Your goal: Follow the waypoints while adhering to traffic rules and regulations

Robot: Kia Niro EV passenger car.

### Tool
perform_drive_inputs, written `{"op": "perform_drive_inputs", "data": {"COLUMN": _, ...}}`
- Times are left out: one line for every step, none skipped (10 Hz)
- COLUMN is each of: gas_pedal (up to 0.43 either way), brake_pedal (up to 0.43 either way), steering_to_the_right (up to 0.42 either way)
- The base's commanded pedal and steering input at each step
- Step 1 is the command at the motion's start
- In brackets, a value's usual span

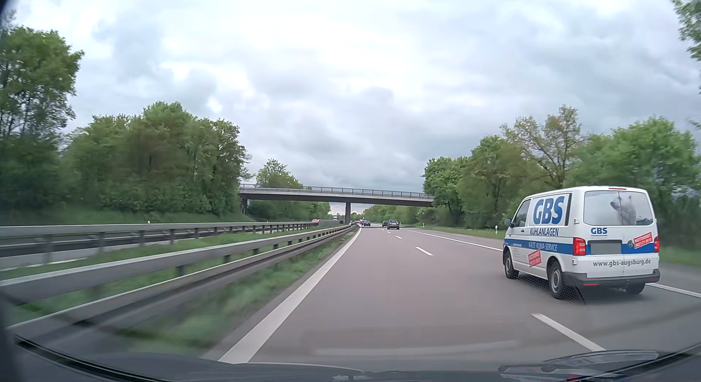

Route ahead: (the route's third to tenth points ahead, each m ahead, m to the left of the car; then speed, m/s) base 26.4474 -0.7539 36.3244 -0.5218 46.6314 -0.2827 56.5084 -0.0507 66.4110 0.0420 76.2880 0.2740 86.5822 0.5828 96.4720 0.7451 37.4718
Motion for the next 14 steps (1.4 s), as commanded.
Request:
{"op": "perform_drive_inputs", "data": {"gas_pedal": 0.661, "brake_pedal": 0.012, "steering_to_the_right": -0.004}}
{"op": "perform_drive_inputs", "data": {"gas_pedal": 0.661, "brake_pedal": 0.006, "steering_to_the_right": -0.004}}
{"op": "perform_drive_inputs", "data": {"gas_pedal": 0.661, "brake_pedal": 0.012, "steering_to_the_right": -0.003}}
{"op": "perform_drive_inputs", "data": {"gas_pedal": 0.661, "brake_pedal": 0.012, "steering_to_the_right": -0.002}}
{"op": "perform_drive_inputs", "data": {"gas_pedal": 0.661, "brake_pedal": 0.012, "steering_to_the_right": -0.001}}
{"op": "perform_drive_inputs", "data": {"gas_pedal": 0.661, "brake_pedal": 0.012, "steering_to_the_right": 0.0}}
{"op": "perform_drive_inputs", "data": {"gas_pedal": 0.661, "brake_pedal": 0.012, "steering_to_the_right": 0.0}}
{"op": "perform_drive_inputs", "data": {"gas_pedal": 0.661, "brake_pedal": 0.012, "steering_to_the_right": 0.0}}
{"op": "perform_drive_inputs", "data": {"gas_pedal": 0.661, "brake_pedal": 0.006, "steering_to_the_right": 0.0}}
{"op": "perform_drive_inputs", "data": {"gas_pedal": 0.661, "brake_pedal": 0.012, "steering_to_the_right": -0.001}}
{"op": "perform_drive_inputs", "data": {"gas_pedal": 0.661, "brake_pedal": 0.012, "steering_to_the_right": -0.001}}
{"op": "perform_drive_inputs", "data": {"gas_pedal": 0.661, "brake_pedal": 0.012, "steering_to_the_right": -0.002}}
{"op": "perform_drive_inputs", "data": {"gas_pedal": 0.661, "brake_pedal": 0.012, "steering_to_the_right": -0.003}}
{"op": "perform_drive_inputs", "data": {"gas_pedal": 0.661, "brake_pedal": 0.012, "steering_to_the_right": -0.003}}
